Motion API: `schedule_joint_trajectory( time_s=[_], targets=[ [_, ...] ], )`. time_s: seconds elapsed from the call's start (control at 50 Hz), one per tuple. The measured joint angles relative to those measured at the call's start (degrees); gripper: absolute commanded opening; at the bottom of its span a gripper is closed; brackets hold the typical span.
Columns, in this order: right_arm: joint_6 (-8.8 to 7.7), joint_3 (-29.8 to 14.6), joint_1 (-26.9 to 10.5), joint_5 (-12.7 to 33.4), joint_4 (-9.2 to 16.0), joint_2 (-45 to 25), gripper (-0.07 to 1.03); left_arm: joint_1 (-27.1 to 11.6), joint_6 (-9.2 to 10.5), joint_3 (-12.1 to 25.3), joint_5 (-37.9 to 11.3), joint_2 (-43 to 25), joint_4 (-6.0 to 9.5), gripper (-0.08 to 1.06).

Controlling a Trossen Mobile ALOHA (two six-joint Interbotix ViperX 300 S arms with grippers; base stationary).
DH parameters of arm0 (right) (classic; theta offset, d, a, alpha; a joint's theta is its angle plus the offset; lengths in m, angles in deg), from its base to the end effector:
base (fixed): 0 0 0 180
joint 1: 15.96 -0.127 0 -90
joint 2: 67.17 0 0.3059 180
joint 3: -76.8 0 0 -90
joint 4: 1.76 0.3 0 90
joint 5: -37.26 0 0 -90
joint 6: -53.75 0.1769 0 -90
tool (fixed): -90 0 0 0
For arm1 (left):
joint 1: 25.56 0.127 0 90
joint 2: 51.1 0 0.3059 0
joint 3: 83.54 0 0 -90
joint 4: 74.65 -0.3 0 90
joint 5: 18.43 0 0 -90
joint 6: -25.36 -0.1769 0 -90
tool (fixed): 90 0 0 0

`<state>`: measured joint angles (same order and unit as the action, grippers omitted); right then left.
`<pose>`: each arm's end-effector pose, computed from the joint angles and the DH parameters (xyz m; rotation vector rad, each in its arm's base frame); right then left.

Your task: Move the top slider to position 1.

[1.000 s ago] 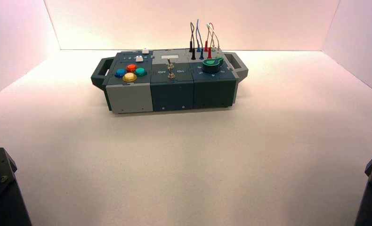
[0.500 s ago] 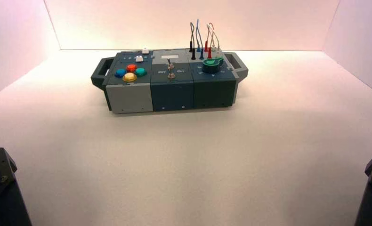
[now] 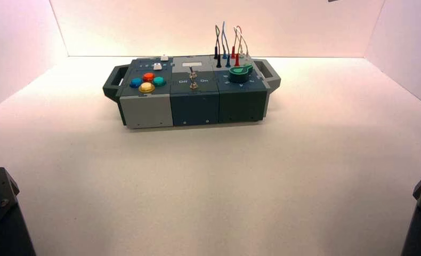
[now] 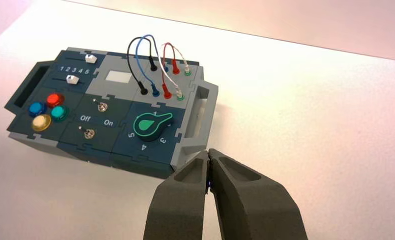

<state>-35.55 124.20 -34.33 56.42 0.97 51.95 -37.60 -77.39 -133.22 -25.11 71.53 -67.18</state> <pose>0.2615 0.0898 0.1927 -0.0450 0.6573 0.3054 0.2771 -0.0618 0.2256 0.1316 0.4016 -0.2411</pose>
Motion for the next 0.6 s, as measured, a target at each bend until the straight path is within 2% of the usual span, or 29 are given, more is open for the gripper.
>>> schedule_joint_trajectory(
  time_s=[0.24, 0.44, 0.6],
  targets=[
    [0.00, -1.4, -0.7, 1.8, 0.0, -2.2, -0.02, 0.6, 0.00, 1.5, -3.2, -0.8, 0.00, -0.03],
    [0.00, -5.5, -3.7, 4.6, 0.0, -6.8, -0.02, 1.1, 0.00, 2.0, -4.1, -1.1, 0.00, -0.03],
    [0.00, -9.1, -7.3, 8.2, 0.0, -10.3, -0.02, 3.4, 0.00, 2.0, -4.9, -1.2, 0.00, -0.03]
  ],
)
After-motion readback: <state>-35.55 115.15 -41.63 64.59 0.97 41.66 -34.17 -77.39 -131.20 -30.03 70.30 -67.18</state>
